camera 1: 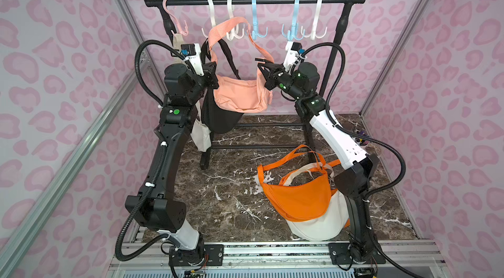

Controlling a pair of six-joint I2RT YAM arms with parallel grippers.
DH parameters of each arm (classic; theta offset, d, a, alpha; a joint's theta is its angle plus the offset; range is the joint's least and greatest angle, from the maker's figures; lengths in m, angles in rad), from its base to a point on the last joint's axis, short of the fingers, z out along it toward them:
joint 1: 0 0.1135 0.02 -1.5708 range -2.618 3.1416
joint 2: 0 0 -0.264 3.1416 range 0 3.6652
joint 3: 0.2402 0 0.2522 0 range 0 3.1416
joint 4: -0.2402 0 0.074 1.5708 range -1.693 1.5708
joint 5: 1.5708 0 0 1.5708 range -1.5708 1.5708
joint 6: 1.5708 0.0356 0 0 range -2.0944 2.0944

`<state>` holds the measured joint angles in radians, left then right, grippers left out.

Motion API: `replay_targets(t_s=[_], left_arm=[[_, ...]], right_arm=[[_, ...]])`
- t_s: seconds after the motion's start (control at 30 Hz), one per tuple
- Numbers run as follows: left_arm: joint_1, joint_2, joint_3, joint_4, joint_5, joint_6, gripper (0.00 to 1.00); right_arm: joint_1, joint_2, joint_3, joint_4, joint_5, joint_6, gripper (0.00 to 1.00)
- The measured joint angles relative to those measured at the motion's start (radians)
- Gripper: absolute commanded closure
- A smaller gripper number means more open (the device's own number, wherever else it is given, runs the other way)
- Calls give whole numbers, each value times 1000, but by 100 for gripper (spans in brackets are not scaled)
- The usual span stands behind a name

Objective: Take the bag off the hook
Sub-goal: Pick up the bag from the hook.

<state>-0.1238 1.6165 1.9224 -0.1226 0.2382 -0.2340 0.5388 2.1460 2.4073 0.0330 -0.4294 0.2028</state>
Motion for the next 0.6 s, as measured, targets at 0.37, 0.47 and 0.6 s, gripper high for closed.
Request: replay_targets(t_s=[0.37, 0.47, 0.6], left_arm=[[0, -44, 61, -66, 46, -60, 97], [0, -55, 61, -72, 54, -73, 97], [0, -64, 61, -78, 62, -87, 97]], right_arm=[[43, -138, -203, 44, -4, 14, 100], [48, -161, -226, 53, 3, 13, 100], [49, -172, -228, 53, 8, 13, 100]])
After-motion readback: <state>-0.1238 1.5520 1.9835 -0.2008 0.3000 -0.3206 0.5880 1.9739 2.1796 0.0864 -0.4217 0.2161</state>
